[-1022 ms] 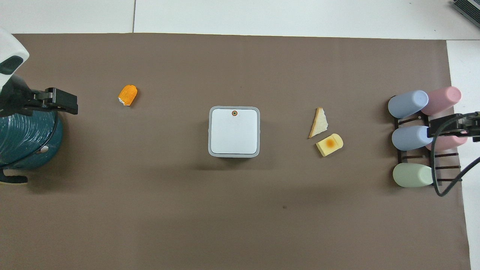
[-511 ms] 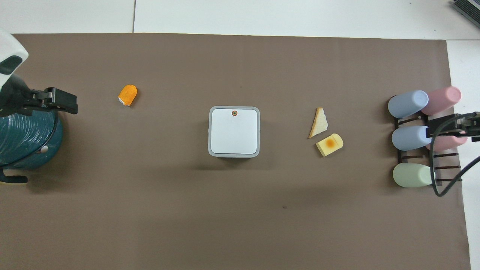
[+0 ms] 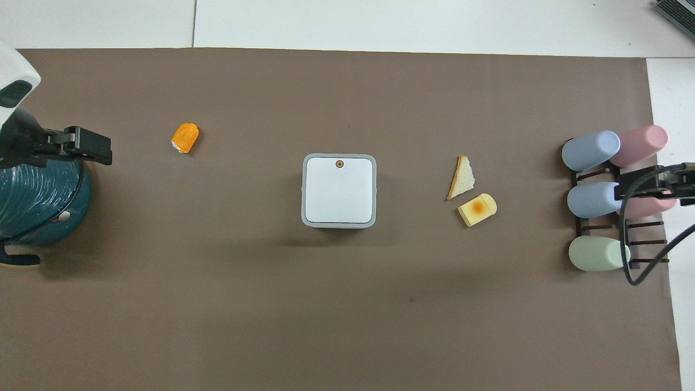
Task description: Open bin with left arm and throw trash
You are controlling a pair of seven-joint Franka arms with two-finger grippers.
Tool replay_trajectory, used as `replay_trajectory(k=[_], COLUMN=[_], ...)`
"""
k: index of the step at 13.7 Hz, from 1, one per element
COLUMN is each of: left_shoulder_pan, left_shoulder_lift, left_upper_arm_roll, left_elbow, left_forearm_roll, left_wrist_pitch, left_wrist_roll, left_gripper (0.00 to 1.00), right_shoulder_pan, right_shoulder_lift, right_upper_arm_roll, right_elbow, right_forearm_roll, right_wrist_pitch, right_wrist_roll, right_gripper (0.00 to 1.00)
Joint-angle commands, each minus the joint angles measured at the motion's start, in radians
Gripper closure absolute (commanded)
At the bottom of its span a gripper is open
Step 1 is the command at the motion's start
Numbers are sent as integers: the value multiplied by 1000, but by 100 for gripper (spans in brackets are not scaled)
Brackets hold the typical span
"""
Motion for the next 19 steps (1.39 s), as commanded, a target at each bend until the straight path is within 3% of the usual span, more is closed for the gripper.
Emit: replay_trajectory(k=[1,14,19], left_shoulder_pan=[2,-7,-8], left_shoulder_lift=[-25,-31,-31], left_upper_arm_roll=[0,0,0], left_elbow=[-28,-31,-31], left_forearm_roll=[6,6,6], left_wrist_pitch=[20,20,20], left_wrist_roll=[9,12,11], left_gripper=[0,0,0], right_shoulder_pan=[-4,-4,37], right_shoulder_lift=[-26,-26,-45], right_upper_arm_roll=[1,2,2], right_elbow=[-32,-52,-264], right_forearm_roll=[1,2,13], right_wrist_pitch=[11,31,270], right_wrist_roll=[-31,-17,114], right_gripper=[0,0,0])
